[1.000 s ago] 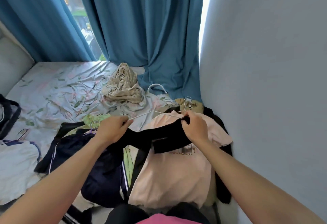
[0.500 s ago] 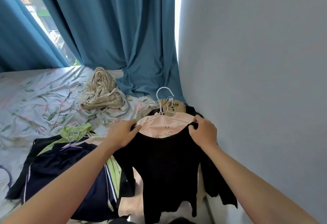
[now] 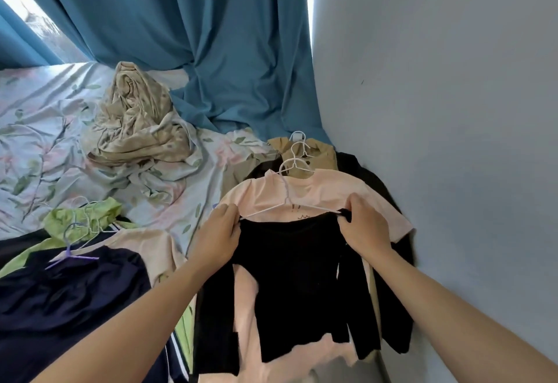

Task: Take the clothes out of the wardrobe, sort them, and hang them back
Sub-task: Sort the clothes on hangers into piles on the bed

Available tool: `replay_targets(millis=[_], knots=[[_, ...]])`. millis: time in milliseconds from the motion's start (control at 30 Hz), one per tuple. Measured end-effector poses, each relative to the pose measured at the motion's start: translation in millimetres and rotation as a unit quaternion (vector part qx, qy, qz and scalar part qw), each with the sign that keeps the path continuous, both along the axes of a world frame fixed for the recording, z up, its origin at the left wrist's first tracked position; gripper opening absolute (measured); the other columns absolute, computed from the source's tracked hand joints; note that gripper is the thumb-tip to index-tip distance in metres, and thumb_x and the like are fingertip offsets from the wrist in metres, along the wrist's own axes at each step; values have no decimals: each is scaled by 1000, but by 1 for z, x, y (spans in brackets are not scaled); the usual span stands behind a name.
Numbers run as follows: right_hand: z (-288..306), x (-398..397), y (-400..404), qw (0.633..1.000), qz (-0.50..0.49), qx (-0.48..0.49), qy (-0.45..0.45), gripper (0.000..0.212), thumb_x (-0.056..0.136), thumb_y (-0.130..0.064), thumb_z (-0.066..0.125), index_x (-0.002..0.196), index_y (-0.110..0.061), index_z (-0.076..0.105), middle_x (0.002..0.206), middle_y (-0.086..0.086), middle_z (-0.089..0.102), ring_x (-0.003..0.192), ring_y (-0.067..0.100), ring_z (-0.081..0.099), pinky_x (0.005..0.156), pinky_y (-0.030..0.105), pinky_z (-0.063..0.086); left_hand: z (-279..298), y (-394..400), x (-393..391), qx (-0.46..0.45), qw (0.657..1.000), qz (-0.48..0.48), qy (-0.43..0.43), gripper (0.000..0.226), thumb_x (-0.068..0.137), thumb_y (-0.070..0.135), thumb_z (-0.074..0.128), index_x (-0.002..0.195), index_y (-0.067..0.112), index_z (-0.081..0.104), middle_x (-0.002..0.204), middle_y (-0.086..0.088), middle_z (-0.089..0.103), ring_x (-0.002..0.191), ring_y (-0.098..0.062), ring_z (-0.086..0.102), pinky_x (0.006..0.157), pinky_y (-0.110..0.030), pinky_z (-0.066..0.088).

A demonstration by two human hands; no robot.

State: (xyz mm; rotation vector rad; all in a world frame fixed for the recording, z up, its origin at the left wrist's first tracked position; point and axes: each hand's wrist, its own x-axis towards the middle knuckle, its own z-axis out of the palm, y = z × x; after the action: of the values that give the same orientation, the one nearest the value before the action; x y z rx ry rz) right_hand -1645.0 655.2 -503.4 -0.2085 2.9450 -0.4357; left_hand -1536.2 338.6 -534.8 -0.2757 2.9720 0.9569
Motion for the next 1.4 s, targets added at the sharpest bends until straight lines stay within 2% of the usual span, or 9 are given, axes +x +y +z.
replay_targets(millis=[133, 233, 333, 467, 700, 900, 1000, 1133, 1400], knots=[[-58, -45, -8, 994, 11, 85, 74, 25, 95, -35, 61, 107, -13, 58, 114, 9, 55, 109, 31, 50, 81, 46, 51, -55, -8, -56, -18, 999, 15, 32, 25, 98, 23, 62, 83, 21, 42, 85, 4, 51, 79, -20, 48, 63, -37, 36], [-84, -60, -21, 994, -9, 82, 72, 34, 96, -34, 62, 119, -10, 56, 125, 15, 52, 116, 35, 47, 88, 49, 51, -77, -5, -91, 0, 998, 38, 52, 13, 96, 20, 64, 89, 17, 53, 96, 2, 52, 90, -21, 50, 74, -37, 42], [-100, -45, -41, 995, 15, 88, 45, 41, 95, -36, 64, 128, -14, 53, 128, 12, 51, 116, 32, 48, 92, 48, 51, -93, -5, -88, -10, 1000, 14, 26, 7, 96, 23, 64, 101, 20, 60, 110, 2, 55, 103, -21, 52, 83, -38, 45], [-105, -12, -82, 992, 89, 85, 18, 42, 96, -39, 63, 131, -17, 55, 127, 7, 51, 117, 28, 50, 85, 42, 53, -110, -36, -42, -79, 996, -20, -36, 22, 100, 34, 58, 120, 25, 60, 124, 2, 55, 117, -23, 50, 96, -43, 43], [-128, 41, -187, 981, 178, 70, -23, 47, 99, -43, 58, 140, -19, 51, 134, 3, 53, 121, 24, 51, 93, 41, 53, -129, -131, 54, -131, 985, 36, -110, 55, 94, 49, 46, 142, 25, 52, 137, -1, 55, 127, -29, 52, 97, -47, 44], [-164, 98, -310, 960, 271, 49, -54, 50, 98, -47, 55, 138, -17, 52, 130, 2, 56, 117, 25, 54, 88, 42, 53, -153, -243, 159, -149, 969, 106, -167, 60, 94, 51, 50, 148, 25, 49, 146, 1, 53, 136, -25, 50, 109, -44, 41], [-180, 127, -373, 950, 299, 12, -92, 47, 98, -43, 57, 135, -13, 54, 129, 7, 57, 123, 32, 53, 95, 46, 48, -168, -299, 215, -158, 954, 156, -203, 61, 97, 50, 57, 153, 25, 46, 151, -1, 49, 140, -24, 47, 113, -44, 39], [-194, 164, -448, 932, 331, 11, -150, 54, 100, -42, 56, 145, -16, 45, 140, 6, 51, 131, 32, 47, 103, 48, 46, -182, -362, 274, -145, 939, 205, -233, 63, 96, 46, 62, 153, 21, 47, 151, -5, 50, 141, -25, 46, 114, -45, 38], [-224, 189, -543, 927, 325, 5, -187, 68, 100, -39, 60, 158, -19, 30, 155, 7, 41, 138, 34, 40, 108, 48, 43, -198, -454, 294, -112, 937, 232, -236, 69, 99, 41, 62, 160, 17, 38, 165, -11, 37, 151, -30, 36, 117, -46, 38]])
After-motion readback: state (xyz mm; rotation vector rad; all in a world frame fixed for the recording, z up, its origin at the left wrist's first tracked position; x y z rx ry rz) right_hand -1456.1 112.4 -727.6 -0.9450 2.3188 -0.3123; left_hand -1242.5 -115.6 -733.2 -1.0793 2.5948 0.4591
